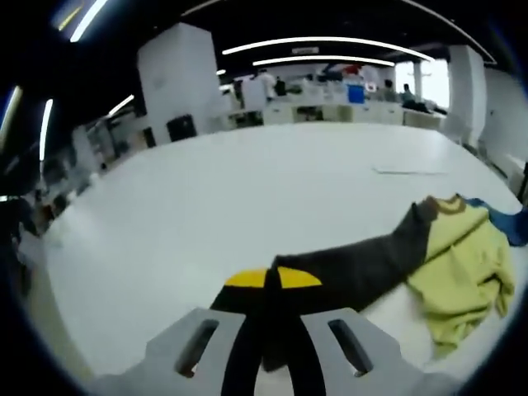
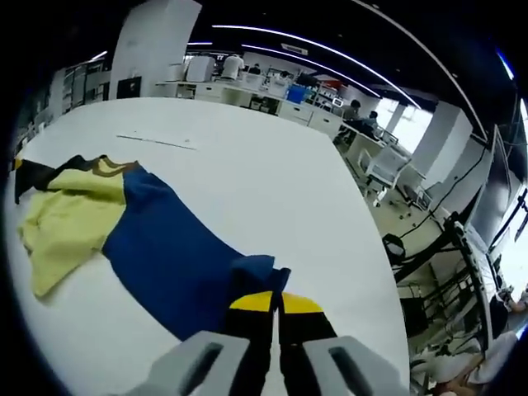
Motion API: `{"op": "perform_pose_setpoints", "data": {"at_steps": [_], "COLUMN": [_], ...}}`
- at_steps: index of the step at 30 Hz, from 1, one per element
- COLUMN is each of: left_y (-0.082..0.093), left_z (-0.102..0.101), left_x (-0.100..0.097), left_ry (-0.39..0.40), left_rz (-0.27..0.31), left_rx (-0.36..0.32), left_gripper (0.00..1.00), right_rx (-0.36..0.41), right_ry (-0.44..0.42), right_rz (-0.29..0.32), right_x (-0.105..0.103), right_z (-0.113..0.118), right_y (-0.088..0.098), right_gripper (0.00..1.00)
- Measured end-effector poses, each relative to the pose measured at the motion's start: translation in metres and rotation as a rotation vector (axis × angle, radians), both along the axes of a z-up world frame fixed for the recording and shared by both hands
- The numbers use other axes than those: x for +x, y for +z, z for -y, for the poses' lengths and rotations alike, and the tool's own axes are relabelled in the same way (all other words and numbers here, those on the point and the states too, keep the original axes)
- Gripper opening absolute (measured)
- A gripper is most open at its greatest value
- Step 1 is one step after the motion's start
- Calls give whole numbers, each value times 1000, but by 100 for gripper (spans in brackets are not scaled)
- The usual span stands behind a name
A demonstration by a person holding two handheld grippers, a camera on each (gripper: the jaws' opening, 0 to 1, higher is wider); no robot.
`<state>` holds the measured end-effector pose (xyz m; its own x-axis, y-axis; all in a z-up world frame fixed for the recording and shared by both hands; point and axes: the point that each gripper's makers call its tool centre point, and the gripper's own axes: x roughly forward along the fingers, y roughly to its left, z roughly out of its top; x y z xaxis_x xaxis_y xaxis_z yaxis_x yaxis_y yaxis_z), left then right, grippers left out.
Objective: Fold the garment on the visible template until the final outline fits inside the template.
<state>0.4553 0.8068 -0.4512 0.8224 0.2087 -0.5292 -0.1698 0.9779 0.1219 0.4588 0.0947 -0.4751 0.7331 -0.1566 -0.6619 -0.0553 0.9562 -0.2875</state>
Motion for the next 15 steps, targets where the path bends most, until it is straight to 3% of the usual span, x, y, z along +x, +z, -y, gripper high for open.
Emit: {"op": "perform_pose_setpoints", "data": {"at_steps": [2, 5, 9, 15], "left_y": [-2, -12, -12, -5], "left_z": [-1, -4, -7, 12], "left_x": [-1, -4, -8, -11], "left_ry": [4, -21, -40, -162], "left_rz": [-2, -51, -57, -41], "left_rx": [-5, 37, 73, 117], "left_gripper": [0, 3, 20, 31], "right_rx": [2, 28, 36, 69], "right_ry": [-6, -3, -3, 2], "right_rz": [-12, -23, -15, 21], "right_x": [-1, -3, -5, -5], "right_z": [2, -1, -6, -20], "right_y": [-3, -8, -8, 1], "right_gripper": [0, 0, 1, 18]}}
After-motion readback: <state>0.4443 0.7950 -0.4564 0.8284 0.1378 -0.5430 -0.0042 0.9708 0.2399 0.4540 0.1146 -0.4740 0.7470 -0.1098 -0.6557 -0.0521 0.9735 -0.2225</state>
